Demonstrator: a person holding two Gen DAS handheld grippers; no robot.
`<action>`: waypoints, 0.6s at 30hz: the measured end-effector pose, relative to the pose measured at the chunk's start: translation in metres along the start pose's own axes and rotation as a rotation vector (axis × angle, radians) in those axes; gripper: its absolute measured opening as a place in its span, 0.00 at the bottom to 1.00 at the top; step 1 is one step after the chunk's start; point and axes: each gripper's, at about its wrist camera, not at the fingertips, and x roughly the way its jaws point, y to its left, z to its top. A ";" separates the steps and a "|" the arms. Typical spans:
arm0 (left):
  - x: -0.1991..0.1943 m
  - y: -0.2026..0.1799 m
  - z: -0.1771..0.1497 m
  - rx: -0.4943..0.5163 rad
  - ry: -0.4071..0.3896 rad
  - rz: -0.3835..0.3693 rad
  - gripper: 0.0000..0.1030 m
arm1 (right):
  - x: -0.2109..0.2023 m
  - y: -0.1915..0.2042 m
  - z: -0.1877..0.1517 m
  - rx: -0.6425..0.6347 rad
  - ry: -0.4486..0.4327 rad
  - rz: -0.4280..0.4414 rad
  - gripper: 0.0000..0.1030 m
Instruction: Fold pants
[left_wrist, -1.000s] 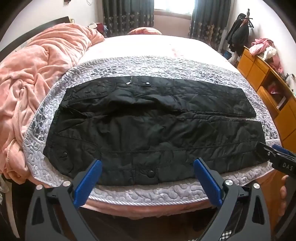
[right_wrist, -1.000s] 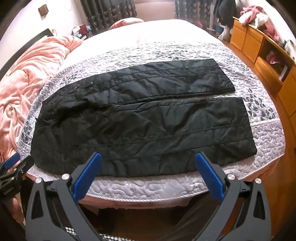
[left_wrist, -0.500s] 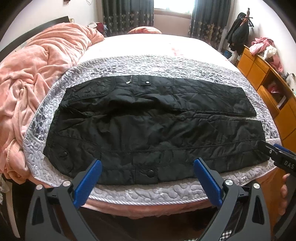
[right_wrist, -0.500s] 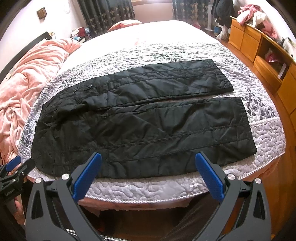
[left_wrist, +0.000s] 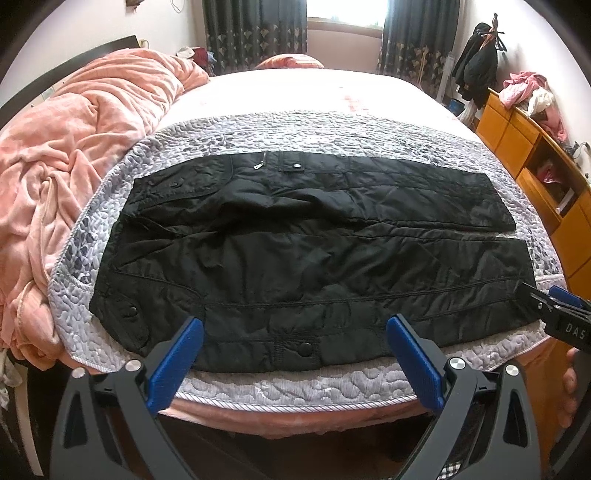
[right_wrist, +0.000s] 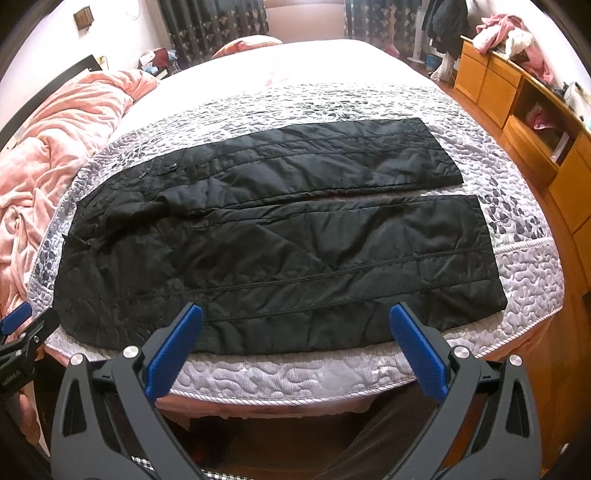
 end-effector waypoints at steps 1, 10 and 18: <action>0.000 0.000 0.000 -0.001 0.001 0.000 0.96 | 0.001 0.000 0.000 -0.003 0.001 -0.001 0.98; 0.003 0.000 0.000 -0.005 0.000 0.004 0.96 | 0.003 0.001 -0.001 -0.002 0.006 0.002 0.98; 0.004 0.000 0.000 -0.003 0.001 0.009 0.96 | 0.003 0.001 0.000 -0.002 0.007 0.000 0.98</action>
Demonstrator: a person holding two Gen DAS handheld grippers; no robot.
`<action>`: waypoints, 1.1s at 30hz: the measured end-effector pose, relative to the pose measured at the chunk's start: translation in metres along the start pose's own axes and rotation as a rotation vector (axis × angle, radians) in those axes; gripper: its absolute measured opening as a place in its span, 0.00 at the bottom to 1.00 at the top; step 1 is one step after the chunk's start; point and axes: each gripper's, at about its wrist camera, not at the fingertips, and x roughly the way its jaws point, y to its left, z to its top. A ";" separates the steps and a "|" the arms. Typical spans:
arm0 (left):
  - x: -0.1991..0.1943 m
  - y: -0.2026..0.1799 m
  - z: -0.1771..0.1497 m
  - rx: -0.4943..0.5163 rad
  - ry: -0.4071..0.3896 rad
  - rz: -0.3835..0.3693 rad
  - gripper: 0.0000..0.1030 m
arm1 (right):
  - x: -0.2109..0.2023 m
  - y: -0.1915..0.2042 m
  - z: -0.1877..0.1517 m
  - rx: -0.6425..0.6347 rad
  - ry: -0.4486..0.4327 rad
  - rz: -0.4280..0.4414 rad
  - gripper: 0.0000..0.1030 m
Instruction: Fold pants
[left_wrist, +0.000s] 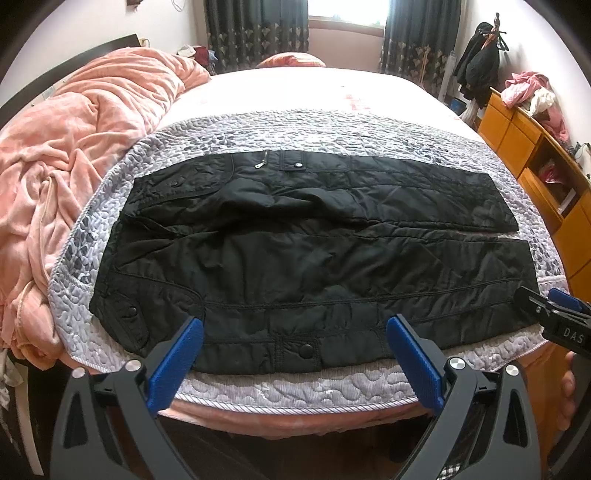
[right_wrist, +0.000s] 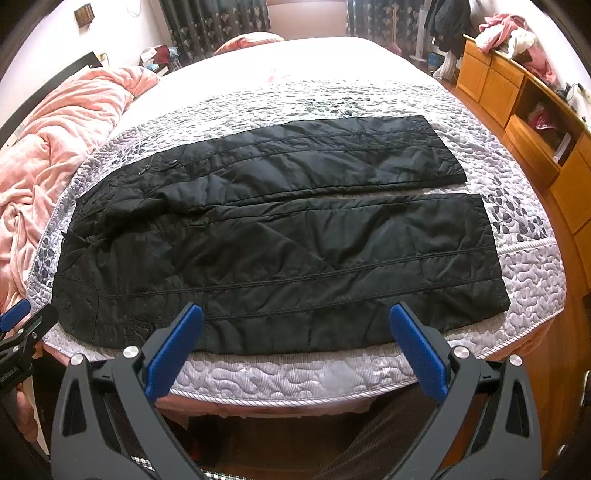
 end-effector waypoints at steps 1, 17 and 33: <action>0.000 0.000 0.000 0.000 0.000 0.000 0.96 | 0.000 0.000 0.000 0.000 0.000 0.000 0.98; 0.000 0.000 0.000 0.001 0.000 0.000 0.96 | 0.004 0.001 0.000 -0.003 0.003 0.005 0.98; 0.008 0.000 0.001 -0.001 0.013 0.001 0.96 | 0.019 0.002 0.008 -0.010 0.030 0.009 0.98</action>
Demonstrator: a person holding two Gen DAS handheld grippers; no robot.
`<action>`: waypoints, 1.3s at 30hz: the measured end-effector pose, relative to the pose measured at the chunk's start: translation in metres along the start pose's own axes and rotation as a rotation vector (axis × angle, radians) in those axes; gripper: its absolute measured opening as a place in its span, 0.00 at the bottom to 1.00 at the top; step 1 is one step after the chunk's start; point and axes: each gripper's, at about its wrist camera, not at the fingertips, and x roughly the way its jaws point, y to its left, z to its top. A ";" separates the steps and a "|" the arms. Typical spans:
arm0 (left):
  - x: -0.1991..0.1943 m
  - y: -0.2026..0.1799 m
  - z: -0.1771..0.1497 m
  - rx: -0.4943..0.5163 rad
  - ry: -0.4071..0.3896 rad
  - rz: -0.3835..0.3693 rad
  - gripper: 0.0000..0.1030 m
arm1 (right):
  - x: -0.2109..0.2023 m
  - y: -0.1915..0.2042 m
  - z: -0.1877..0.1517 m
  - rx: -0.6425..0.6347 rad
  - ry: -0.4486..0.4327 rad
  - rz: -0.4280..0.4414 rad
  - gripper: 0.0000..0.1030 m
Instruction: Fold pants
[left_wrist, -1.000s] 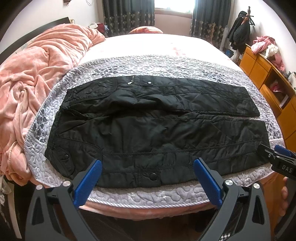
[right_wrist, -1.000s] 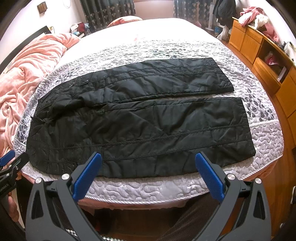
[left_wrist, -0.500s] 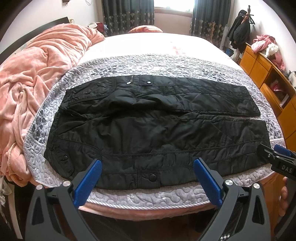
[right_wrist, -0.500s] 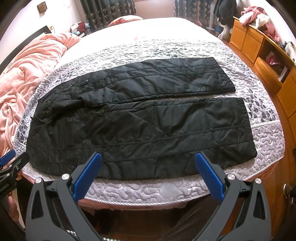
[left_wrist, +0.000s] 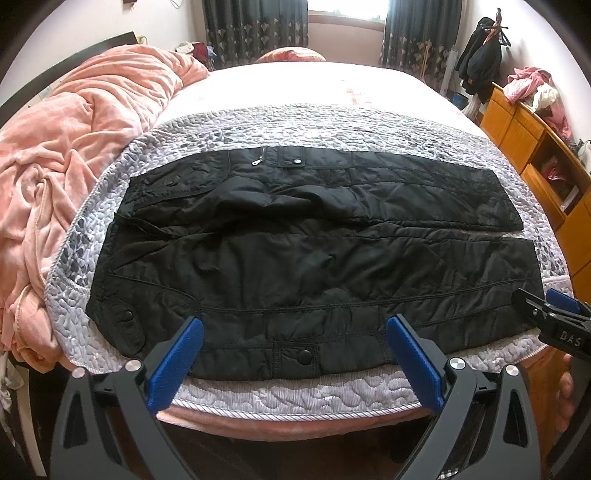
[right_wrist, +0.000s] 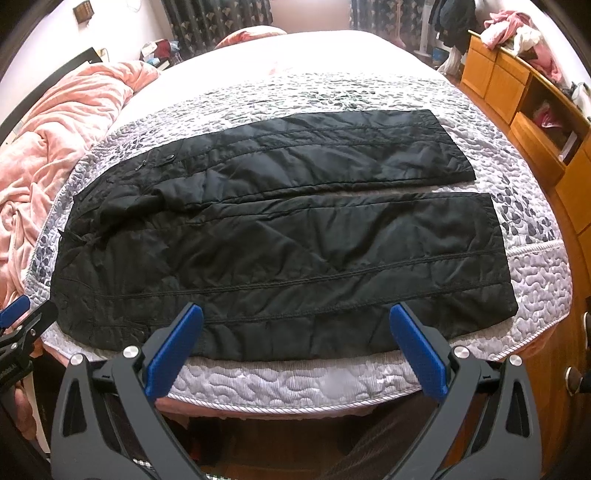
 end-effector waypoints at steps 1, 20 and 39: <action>0.002 0.001 0.000 -0.001 0.002 0.002 0.96 | 0.001 0.000 0.000 -0.002 0.002 0.000 0.98; 0.080 -0.005 0.068 -0.063 0.058 0.002 0.96 | 0.081 -0.055 0.113 -0.083 0.049 0.000 0.98; 0.219 -0.109 0.196 -0.052 0.092 -0.063 0.96 | 0.265 -0.278 0.290 0.095 0.254 -0.060 0.98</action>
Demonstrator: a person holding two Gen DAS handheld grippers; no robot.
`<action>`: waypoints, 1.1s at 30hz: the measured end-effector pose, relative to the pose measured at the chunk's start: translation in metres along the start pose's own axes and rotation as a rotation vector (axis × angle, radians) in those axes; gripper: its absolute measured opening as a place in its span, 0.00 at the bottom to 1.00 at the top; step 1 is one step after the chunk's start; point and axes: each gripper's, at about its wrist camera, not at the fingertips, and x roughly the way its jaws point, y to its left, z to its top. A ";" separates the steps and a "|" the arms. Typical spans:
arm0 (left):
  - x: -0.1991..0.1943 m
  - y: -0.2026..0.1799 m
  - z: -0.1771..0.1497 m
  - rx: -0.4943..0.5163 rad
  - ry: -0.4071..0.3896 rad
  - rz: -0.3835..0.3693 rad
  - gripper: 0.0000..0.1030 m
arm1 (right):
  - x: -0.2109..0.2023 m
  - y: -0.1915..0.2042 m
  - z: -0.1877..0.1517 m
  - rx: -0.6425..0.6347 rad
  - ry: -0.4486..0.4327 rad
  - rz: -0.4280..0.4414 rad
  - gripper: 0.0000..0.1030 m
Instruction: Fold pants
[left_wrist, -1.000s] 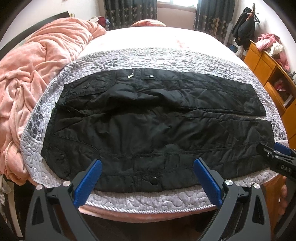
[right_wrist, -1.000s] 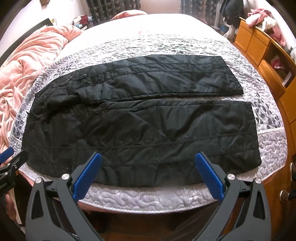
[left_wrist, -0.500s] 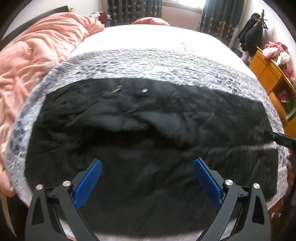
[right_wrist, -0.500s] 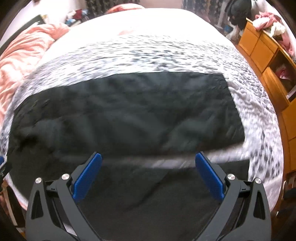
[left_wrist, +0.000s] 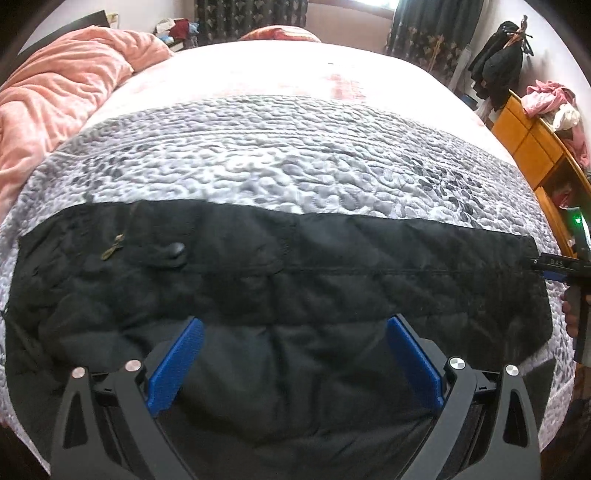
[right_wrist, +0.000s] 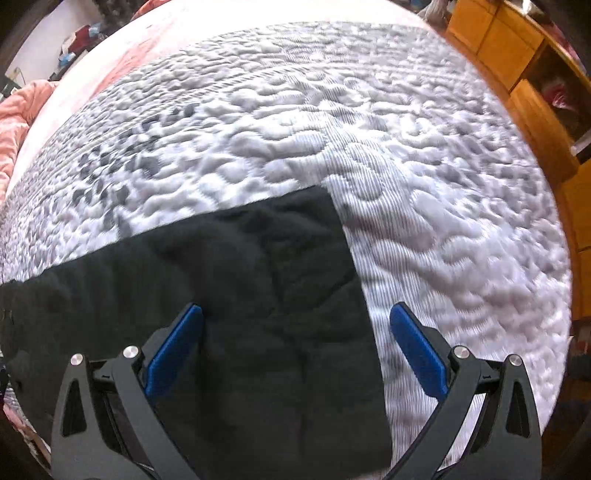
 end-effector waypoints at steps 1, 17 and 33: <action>0.003 -0.003 0.002 0.003 0.001 0.003 0.96 | 0.006 -0.005 0.004 0.015 0.007 0.028 0.98; 0.046 -0.053 0.061 0.189 -0.025 -0.150 0.96 | -0.067 0.008 -0.025 -0.236 -0.188 0.189 0.09; 0.080 -0.132 0.123 0.615 0.186 -0.657 0.94 | -0.152 0.014 -0.060 -0.465 -0.411 0.337 0.08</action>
